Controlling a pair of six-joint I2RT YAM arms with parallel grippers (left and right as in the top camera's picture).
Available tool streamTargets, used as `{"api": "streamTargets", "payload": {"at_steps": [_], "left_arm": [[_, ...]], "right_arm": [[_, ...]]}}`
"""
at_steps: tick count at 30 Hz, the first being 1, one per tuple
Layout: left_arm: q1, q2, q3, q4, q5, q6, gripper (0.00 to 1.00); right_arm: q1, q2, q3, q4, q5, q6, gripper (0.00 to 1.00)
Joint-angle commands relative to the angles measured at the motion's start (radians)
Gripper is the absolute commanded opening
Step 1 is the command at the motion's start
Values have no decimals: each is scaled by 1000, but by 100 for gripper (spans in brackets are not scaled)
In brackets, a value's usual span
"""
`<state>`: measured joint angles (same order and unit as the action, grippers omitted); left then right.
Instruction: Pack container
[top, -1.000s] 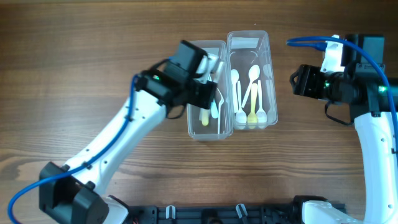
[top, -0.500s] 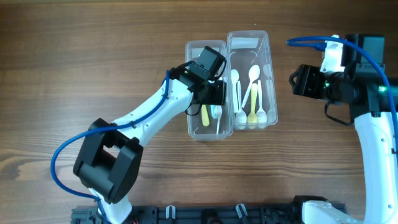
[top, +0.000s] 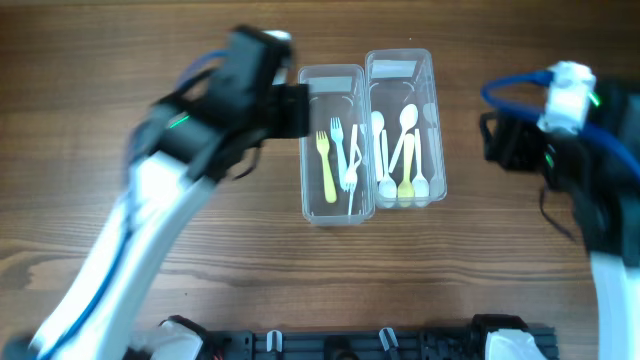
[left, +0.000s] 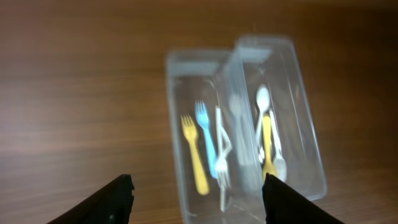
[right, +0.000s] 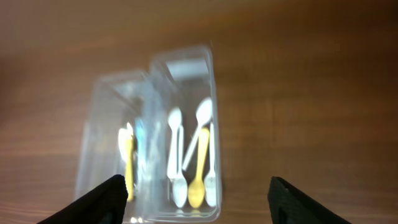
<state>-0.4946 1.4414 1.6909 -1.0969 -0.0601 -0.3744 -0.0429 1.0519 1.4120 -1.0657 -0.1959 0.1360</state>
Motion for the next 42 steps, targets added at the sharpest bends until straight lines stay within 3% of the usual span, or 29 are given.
{"api": "streamTargets", "payload": {"at_steps": [1,5,9,11,12,13,14,42], "left_arm": [[44,-195,5,-101,-196,30,72],[66,-340,5,-240,-254,-22,74],[68,-454,1,-355,-298,-122,70],[68,-515,-16,-382,-300,-137,70],[68,-533,-25,-385,-302,-136,75],[68,-560,-42,-388,-312,-136,86],[68,-579,-57,-389,-326,-136,100],[68,-618,-105,-386,-349,-135,100]], "right_arm": [[-2,-164,19,-29,-16,-6,78],[-2,-296,19,-123,-54,-42,77],[-2,-404,19,-192,-79,-85,76],[-2,-466,19,-200,-78,-99,80],[-2,-488,19,-198,-78,-111,83],[-2,-505,18,-191,-72,-110,95],[-2,-519,18,-184,-64,-110,99],[-2,-531,14,-224,-47,-110,100]]}}
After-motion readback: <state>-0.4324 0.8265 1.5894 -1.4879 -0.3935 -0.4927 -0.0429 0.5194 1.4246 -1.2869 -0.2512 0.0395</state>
